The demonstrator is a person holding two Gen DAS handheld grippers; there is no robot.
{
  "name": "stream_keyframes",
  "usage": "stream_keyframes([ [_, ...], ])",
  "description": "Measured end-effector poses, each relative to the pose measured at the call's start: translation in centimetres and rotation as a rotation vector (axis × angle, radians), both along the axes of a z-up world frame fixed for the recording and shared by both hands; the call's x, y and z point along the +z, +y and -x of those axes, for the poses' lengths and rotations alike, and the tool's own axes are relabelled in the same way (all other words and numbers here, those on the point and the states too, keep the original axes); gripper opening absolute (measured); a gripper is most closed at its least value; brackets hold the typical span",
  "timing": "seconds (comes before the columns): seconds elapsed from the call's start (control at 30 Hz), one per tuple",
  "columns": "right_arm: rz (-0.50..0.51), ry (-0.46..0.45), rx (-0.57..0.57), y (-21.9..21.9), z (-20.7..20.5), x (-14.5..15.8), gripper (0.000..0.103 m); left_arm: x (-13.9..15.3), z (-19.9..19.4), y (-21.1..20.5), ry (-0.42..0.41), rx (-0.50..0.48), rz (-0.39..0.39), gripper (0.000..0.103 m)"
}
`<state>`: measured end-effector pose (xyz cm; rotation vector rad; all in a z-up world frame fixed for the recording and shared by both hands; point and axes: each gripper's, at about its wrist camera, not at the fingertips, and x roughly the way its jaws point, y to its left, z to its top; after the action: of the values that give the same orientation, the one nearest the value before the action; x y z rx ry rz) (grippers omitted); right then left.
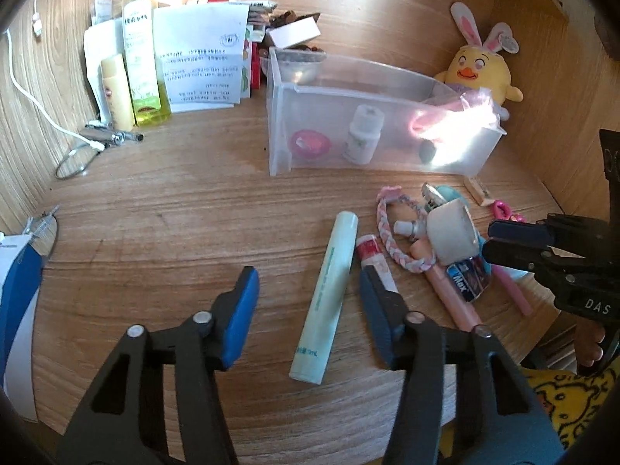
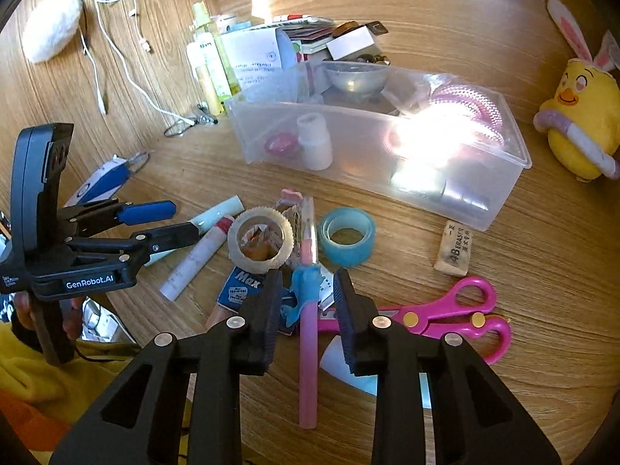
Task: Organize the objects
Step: 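Grasp the pink pen with blue cap with the right gripper, then grasp the mint-green tube with the left gripper, then lower the pink pen into the clear box and open the right gripper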
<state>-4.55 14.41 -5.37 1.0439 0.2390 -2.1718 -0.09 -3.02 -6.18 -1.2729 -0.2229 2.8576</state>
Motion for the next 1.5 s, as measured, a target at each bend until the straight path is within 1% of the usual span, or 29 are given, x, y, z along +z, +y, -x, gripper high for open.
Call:
stream_keyframes([
  [0.17,-0.019,-0.001,-0.001,-0.3,0.1,-0.5,0.024,-0.1,0.1,0.0,0.012,-0.007,-0.011,0.047],
  [0.23,-0.021,-0.007,0.001,-0.5,0.3,-0.7,0.016,-0.2,0.2,0.2,0.020,-0.009,0.004,0.045],
  [0.3,-0.018,-0.007,0.001,-0.5,0.3,-0.8,0.015,-0.3,0.2,0.6,0.025,-0.012,0.031,0.043],
  [0.4,-0.011,-0.003,-0.003,-0.3,0.3,-0.7,0.013,-0.4,0.4,1.3,0.035,-0.019,0.084,0.036],
  [0.47,0.001,-0.001,-0.009,-0.1,0.4,-0.6,0.011,-0.5,0.5,1.7,0.039,-0.011,0.130,0.024],
  [0.53,0.009,0.008,-0.018,0.1,0.4,-0.3,0.011,-0.5,0.7,1.6,0.041,-0.009,0.127,0.016],
  [0.57,0.014,0.014,-0.026,0.3,0.4,-0.1,0.011,-0.5,0.8,1.4,0.039,-0.005,0.118,0.015],
  [0.7,0.044,0.026,-0.044,1.2,0.7,0.6,0.011,-0.4,1.1,0.5,0.036,0.016,0.072,0.015],
  [0.8,0.064,0.037,-0.060,1.8,0.9,1.4,0.011,0.2,1.0,0.0,0.049,0.027,0.037,0.015],
  [0.9,0.092,0.043,-0.073,2.5,1.3,2.3,0.011,1.1,0.9,-0.4,0.075,0.035,0.013,0.015],
  [1.07,0.133,0.063,-0.085,3.2,1.9,3.9,0.011,3.4,0.9,-0.7,0.142,0.041,-0.019,0.015],
  [1.3,0.168,0.118,-0.077,3.5,2.1,6.3,0.011,6.3,1.6,-0.8,0.225,0.038,-0.038,0.015],
  [1.4,0.191,0.149,-0.075,3.6,2.3,7.5,0.011,7.0,2.2,-0.9,0.243,0.030,-0.051,0.015],
  [1.5,0.201,0.172,-0.070,3.4,2.8,8.4,0.011,7.4,3.0,-0.8,0.250,0.028,-0.048,0.015],
])
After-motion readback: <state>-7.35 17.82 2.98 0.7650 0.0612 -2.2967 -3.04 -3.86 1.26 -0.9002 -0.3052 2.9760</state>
